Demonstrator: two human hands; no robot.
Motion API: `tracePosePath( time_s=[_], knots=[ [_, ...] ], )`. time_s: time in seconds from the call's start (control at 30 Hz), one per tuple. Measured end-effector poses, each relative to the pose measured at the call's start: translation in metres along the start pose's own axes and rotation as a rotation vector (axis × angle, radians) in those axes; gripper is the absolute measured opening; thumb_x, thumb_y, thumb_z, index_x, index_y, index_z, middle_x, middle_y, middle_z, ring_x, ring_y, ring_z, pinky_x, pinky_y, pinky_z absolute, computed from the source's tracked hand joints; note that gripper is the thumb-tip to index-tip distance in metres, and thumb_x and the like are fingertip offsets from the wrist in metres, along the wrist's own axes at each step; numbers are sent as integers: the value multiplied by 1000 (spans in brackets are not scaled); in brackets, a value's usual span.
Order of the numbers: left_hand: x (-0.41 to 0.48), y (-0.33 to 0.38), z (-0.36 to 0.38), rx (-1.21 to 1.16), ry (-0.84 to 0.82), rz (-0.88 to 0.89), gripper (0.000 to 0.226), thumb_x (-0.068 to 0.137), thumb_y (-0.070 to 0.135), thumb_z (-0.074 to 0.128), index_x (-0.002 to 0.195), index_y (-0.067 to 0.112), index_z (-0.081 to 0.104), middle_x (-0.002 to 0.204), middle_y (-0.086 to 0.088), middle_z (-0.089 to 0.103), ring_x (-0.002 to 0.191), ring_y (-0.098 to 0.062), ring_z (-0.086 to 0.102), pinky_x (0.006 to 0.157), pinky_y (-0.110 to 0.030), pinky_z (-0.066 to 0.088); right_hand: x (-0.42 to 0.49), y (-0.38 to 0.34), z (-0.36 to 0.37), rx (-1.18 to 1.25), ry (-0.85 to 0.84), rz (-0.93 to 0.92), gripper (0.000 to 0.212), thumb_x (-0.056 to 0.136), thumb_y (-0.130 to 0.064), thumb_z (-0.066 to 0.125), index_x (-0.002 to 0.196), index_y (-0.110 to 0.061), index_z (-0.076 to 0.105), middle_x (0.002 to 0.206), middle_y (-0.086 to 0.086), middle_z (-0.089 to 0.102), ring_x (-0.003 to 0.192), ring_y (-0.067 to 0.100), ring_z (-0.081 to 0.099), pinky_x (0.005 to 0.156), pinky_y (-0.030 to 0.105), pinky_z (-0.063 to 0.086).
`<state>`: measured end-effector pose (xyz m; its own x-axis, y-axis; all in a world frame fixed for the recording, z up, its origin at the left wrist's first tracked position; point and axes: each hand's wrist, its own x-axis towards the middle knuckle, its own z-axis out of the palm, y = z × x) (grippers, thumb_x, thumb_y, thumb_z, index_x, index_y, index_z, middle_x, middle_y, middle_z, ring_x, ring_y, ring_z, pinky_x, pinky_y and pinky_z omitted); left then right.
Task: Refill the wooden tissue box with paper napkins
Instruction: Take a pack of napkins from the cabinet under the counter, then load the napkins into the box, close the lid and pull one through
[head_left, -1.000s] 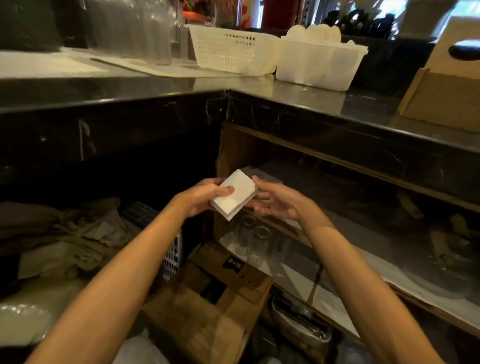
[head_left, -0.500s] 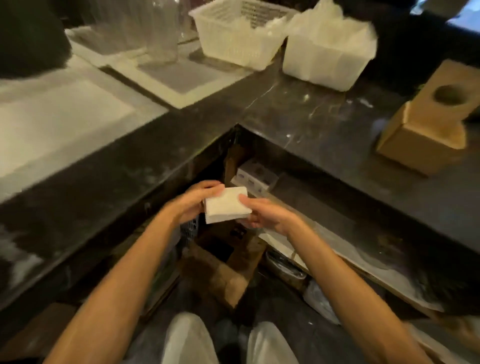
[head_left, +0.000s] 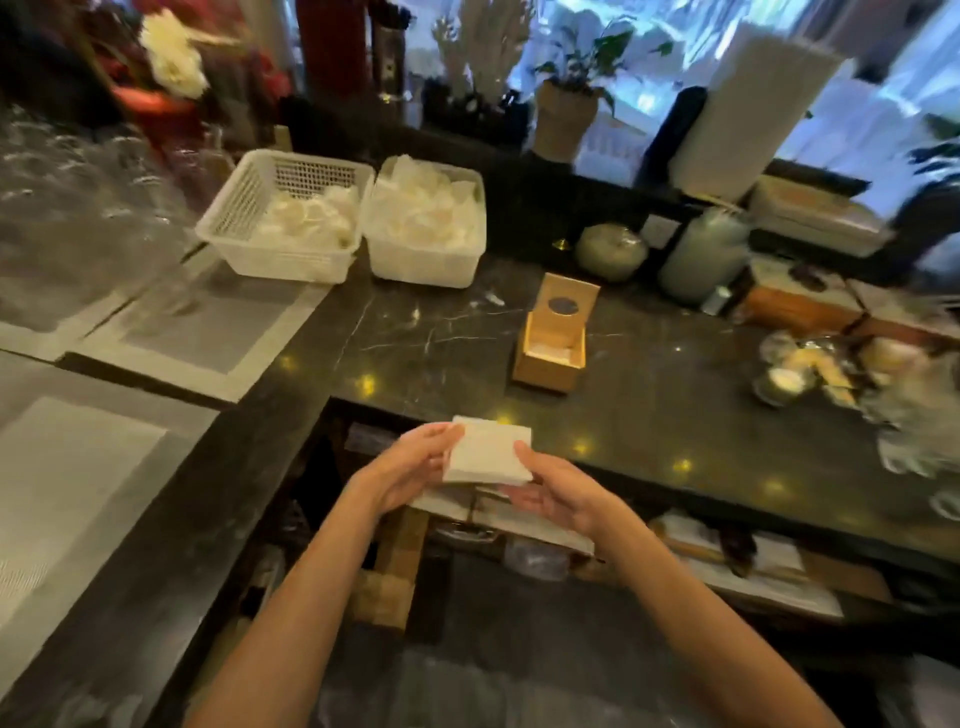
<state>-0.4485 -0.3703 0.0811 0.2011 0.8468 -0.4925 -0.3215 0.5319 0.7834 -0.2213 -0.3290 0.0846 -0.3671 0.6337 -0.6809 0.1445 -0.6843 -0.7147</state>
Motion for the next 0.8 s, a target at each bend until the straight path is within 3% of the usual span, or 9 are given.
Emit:
tracePosePath(
  time_s=[0.17, 0.3, 0.43, 0.67, 0.8],
  knots=[
    [14, 46, 60, 196, -71, -15, 46, 89, 12, 70, 132, 8, 55, 120, -9, 70, 108, -22, 69, 92, -37, 57, -52, -39, -38, 81, 80, -118, 40, 91, -34, 64, 122, -9, 61, 113, 12, 73, 108, 28, 68, 101, 43, 51],
    [44, 70, 108, 382, -98, 71, 63, 83, 13, 77, 137, 14, 47, 124, -5, 66, 109, -18, 68, 91, -35, 58, -78, -56, -77, -65, 172, -251, 38, 86, -29, 71, 121, -24, 57, 118, 1, 65, 109, 20, 64, 90, 36, 57],
    [79, 73, 164, 471, -179, 172, 52, 82, 9, 77, 128, 15, 53, 120, -3, 67, 103, -11, 69, 76, -21, 58, -90, -56, -127, -192, 364, -422, 50, 81, -33, 77, 127, -28, 56, 120, -6, 66, 107, 12, 65, 84, 29, 59],
    [180, 63, 237, 593, -174, 275, 44, 83, 2, 72, 118, 21, 54, 122, 1, 63, 113, -11, 62, 82, -25, 57, -49, -76, -227, -217, 525, -537, 46, 84, -9, 73, 124, -25, 58, 117, -11, 65, 107, 2, 61, 83, 18, 51],
    [234, 61, 261, 640, -38, 271, 43, 85, -2, 68, 122, 14, 53, 120, -3, 62, 117, -16, 59, 93, -30, 54, -9, -94, -277, -198, 535, -539, 44, 86, 1, 67, 113, -33, 57, 116, -10, 64, 113, 7, 60, 91, 25, 53]
  ],
)
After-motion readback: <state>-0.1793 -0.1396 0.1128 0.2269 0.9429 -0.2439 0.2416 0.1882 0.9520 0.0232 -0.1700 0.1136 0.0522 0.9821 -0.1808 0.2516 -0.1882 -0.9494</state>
